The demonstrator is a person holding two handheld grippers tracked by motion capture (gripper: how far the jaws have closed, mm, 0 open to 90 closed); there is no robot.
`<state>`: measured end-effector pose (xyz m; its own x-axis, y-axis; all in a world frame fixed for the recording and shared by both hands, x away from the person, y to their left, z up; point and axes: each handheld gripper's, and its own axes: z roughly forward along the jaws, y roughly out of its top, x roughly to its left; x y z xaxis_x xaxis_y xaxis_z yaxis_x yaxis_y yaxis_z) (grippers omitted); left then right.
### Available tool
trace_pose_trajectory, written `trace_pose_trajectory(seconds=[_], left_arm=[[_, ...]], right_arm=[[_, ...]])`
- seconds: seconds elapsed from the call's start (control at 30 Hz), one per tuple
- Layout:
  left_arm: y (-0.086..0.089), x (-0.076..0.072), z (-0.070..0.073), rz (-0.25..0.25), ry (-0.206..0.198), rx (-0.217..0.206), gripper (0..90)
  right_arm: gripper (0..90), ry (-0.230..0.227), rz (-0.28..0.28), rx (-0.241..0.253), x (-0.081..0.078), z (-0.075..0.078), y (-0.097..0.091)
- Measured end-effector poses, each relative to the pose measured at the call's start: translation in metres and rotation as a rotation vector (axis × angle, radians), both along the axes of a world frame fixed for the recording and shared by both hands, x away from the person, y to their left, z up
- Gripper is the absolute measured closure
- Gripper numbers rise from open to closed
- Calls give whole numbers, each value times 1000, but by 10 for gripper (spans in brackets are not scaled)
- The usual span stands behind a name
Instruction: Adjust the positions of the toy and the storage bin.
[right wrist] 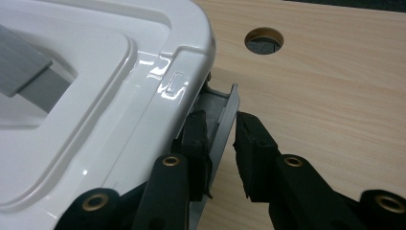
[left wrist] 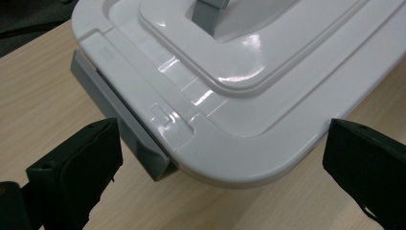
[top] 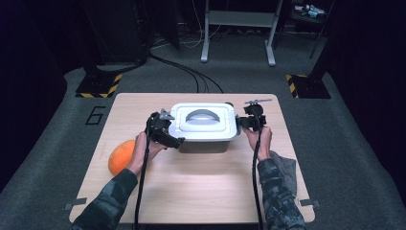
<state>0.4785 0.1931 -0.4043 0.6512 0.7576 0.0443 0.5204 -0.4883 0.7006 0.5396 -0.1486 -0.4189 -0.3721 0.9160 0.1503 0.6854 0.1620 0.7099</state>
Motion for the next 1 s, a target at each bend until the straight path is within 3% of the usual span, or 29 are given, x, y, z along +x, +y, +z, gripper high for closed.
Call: trace_pose_trajectory(seconds=[0.4, 0.6, 0.83, 0.93, 1.0], left_arm=[[8, 13, -1, 29, 15, 4, 0], [7, 15, -3, 41, 13, 10, 0], [7, 12, -2, 40, 13, -2, 17], [6, 11, -1, 36, 5, 1, 19], [5, 12, -1, 39, 0, 0, 21]], right_arm=[[705, 24, -32, 28, -20, 0, -6], [673, 26, -5, 12, -23, 0, -9], [615, -17, -12, 11, -22, 8, -16], [617, -65, -7, 0, -19, 13, -20], [643, -72, -1, 2, -14, 15, -21]])
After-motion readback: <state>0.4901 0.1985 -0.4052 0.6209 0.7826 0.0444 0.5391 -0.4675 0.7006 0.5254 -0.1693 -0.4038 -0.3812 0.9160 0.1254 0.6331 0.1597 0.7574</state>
